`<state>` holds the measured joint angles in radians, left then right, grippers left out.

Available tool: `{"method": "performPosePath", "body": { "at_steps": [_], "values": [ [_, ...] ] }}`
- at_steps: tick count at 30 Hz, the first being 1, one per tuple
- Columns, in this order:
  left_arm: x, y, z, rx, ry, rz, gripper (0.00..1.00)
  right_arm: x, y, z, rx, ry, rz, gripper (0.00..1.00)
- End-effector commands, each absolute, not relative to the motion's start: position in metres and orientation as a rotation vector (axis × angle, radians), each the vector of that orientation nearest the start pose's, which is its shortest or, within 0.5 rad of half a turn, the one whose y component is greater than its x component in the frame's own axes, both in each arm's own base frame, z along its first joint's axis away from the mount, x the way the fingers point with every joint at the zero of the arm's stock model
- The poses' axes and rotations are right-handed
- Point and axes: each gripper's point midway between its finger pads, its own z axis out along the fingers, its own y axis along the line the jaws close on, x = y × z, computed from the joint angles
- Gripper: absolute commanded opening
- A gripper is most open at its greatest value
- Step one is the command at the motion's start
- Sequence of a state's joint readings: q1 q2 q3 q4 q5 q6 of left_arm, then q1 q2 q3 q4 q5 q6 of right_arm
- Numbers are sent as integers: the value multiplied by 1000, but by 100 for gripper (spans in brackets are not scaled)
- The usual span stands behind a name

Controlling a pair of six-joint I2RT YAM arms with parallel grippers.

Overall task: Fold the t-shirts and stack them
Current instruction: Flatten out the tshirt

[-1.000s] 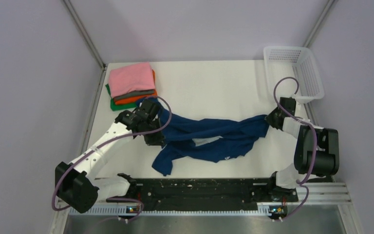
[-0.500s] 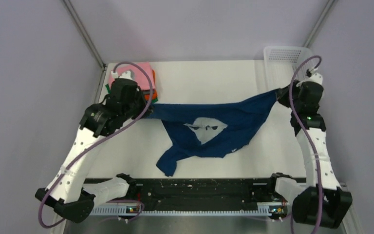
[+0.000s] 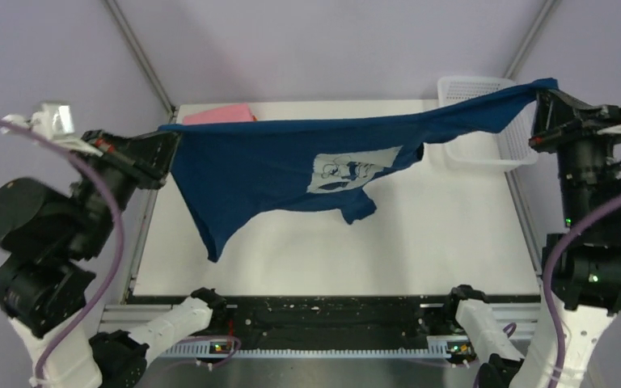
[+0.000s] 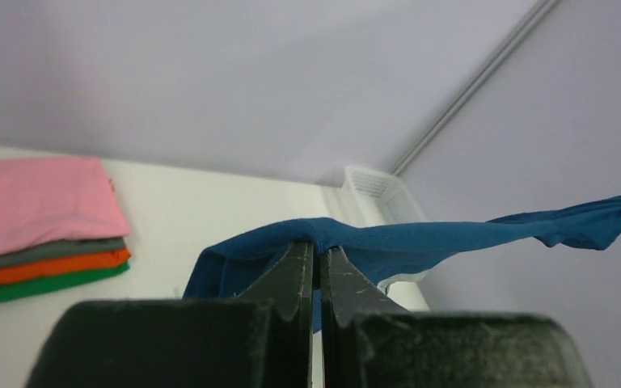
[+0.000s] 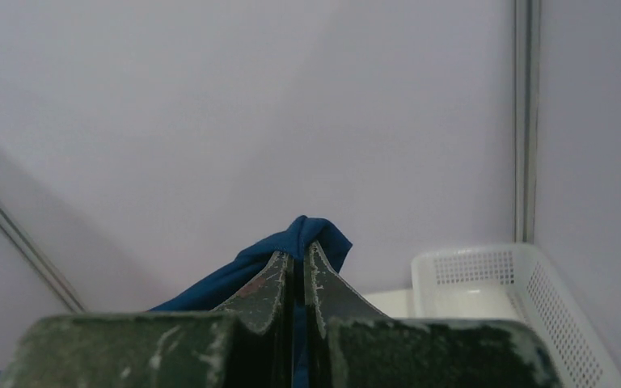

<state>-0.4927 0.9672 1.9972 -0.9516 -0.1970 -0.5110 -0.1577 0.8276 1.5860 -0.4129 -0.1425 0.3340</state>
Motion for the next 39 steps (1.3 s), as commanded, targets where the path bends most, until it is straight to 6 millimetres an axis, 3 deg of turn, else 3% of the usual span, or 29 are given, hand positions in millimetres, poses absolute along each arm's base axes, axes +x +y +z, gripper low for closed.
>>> {"method": "performPosePath", "body": {
  "at_steps": [1, 4, 9, 13, 16, 19, 22, 25, 27, 29, 30, 31, 32, 33, 36, 39],
  "values": [
    [133, -74, 607, -66, 1279, -771, 0, 175, 0, 612, 147, 1084, 147, 0],
    [114, -80, 610, 0, 1237, -837, 0, 151, 2, 635, 118, 1015, 121, 0],
    [109, -87, 608, 22, 1248, -886, 0, 128, 0, 657, 110, 942, 72, 0],
    [127, -82, 604, -55, 1272, -841, 0, 142, -6, 656, 117, 953, 49, 0],
    [168, -80, 581, -182, 1367, -755, 0, 174, -12, 639, 127, 1017, 42, 0],
    [224, -84, 530, -357, 1521, -641, 0, 225, -20, 597, 147, 1121, 48, 0],
    [283, -93, 457, -463, 1735, -450, 0, 283, -26, 546, 180, 1228, 81, 0],
    [339, -107, 371, -517, 2011, -365, 0, 346, -25, 475, 213, 1331, 181, 0],
    [379, -107, 320, -550, 2136, -354, 1, 388, -17, 416, 243, 1413, 301, 0],
    [416, -100, 273, -587, 2217, -280, 15, 425, -5, 358, 225, 1526, 364, 0],
    [432, -97, 257, -592, 2245, -244, 33, 442, 0, 330, 212, 1584, 341, 0],
    [444, -94, 238, -599, 2291, -205, 56, 456, 0, 304, 216, 1654, 293, 9],
    [457, -90, 216, -614, 2359, -164, 76, 468, 3, 285, 189, 1727, 257, 26],
    [458, -92, 210, -615, 2429, -164, 94, 477, 4, 273, 177, 1783, 218, 43],
    [461, -99, 220, -577, 2470, -167, 99, 489, -3, 257, 191, 1864, 118, 83],
    [448, -103, 221, -545, 2459, -220, 99, 477, -4, 259, 210, 1873, 93, 93]
  ]
}}
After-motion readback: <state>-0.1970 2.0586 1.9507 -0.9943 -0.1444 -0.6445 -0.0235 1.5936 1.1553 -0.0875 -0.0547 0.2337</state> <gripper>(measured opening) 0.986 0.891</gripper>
